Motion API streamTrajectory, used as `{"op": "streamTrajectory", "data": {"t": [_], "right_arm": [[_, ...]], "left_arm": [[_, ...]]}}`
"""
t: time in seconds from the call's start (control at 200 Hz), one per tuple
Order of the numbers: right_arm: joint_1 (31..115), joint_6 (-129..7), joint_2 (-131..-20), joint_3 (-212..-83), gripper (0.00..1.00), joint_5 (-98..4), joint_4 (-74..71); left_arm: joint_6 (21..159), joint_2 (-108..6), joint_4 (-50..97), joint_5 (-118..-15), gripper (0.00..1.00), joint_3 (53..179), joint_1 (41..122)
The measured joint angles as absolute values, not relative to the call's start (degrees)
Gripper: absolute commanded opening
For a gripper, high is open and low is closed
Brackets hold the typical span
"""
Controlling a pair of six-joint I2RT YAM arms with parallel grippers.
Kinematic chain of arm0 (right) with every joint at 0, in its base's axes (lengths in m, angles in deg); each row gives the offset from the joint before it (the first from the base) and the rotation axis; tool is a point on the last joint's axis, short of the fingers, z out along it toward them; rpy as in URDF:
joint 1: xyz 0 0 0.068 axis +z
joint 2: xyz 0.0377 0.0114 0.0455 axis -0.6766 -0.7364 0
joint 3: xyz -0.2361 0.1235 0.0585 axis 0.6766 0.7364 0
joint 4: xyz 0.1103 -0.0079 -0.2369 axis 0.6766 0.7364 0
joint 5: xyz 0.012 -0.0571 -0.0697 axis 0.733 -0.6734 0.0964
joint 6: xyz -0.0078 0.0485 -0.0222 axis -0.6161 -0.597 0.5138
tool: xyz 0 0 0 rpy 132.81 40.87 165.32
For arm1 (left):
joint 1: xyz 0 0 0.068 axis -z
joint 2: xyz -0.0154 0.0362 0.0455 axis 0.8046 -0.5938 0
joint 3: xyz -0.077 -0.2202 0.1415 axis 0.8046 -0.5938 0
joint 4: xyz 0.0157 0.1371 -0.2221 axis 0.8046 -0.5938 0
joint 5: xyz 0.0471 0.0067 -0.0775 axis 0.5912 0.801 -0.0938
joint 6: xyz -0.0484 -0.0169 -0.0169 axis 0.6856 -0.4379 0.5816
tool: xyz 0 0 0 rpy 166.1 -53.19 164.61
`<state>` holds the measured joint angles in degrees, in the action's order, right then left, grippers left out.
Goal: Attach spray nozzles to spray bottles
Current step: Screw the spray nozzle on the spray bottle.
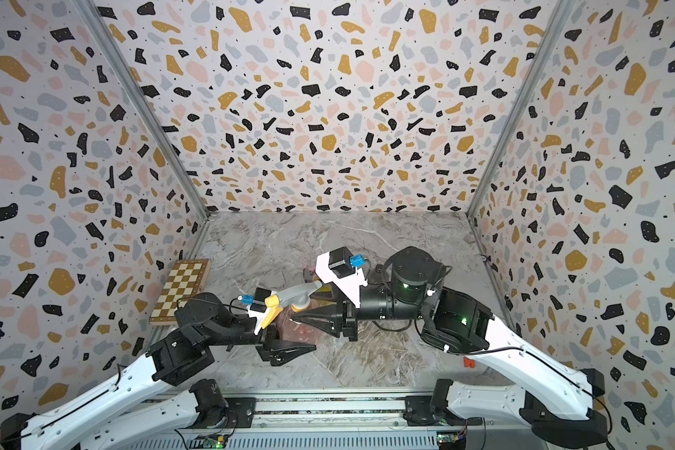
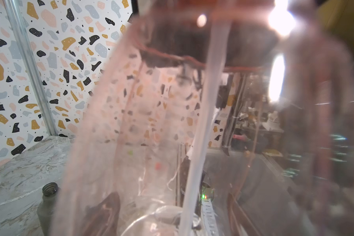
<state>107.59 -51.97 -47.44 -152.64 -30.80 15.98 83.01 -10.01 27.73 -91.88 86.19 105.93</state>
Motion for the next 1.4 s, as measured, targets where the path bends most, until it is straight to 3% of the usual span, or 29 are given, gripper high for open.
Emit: {"op": "streamTrajectory", "data": {"t": [0.185, 0.445, 0.686, 0.911, 1.001, 1.211, 1.216, 1.236, 1.281, 1.397], "right_arm": [[107.59, -51.38, -47.46, -152.49, 0.25, -32.11, 15.81], [109.58, -53.04, -47.55, -151.7, 0.16, -38.3, 14.1], [113.97, -60.34, -49.21, -151.37, 0.0, -55.54, 13.12], [119.02, -68.69, -52.4, -151.2, 0.0, -76.96, 12.66], [120.16, -71.0, -53.51, -151.24, 0.28, -82.62, 12.72], [121.58, -69.19, -51.2, -150.21, 0.66, -82.65, 13.56], [121.58, -68.95, -51.04, -150.17, 0.71, -82.49, 13.6], [121.6, -68.38, -50.28, -149.88, 0.77, -81.03, 13.97], [121.6, -66.72, -48.4, -149.69, 0.82, -77.01, 15.41], [118.85, -63.46, -44.79, -149.69, 0.82, -65.95, 17.73]], "left_arm": [[83.43, -9.87, 27.62, -91.51, 0.0, 86.19, 106.06], [83.32, -9.33, 27.18, -86.31, 0.0, 86.22, 106.28], [83.43, -9.48, 25.44, -75.9, 0.0, 86.22, 106.69], [84.17, -11.14, 23.82, -67.2, 0.0, 86.19, 106.72], [84.46, -11.49, 22.7, -65.04, 0.0, 86.19, 106.69], [83.69, -11.19, 22.14, -64.56, 0.0, 86.19, 106.56], [83.69, -11.16, 22.14, -64.6, 0.0, 86.22, 106.56], [83.69, -11.05, 22.33, -64.76, 0.0, 86.24, 106.45], [83.6, -10.88, 22.7, -65.17, 0.0, 86.32, 106.21], [83.03, -10.49, 22.84, -67.88, 0.0, 87.26, 105.86]]}}
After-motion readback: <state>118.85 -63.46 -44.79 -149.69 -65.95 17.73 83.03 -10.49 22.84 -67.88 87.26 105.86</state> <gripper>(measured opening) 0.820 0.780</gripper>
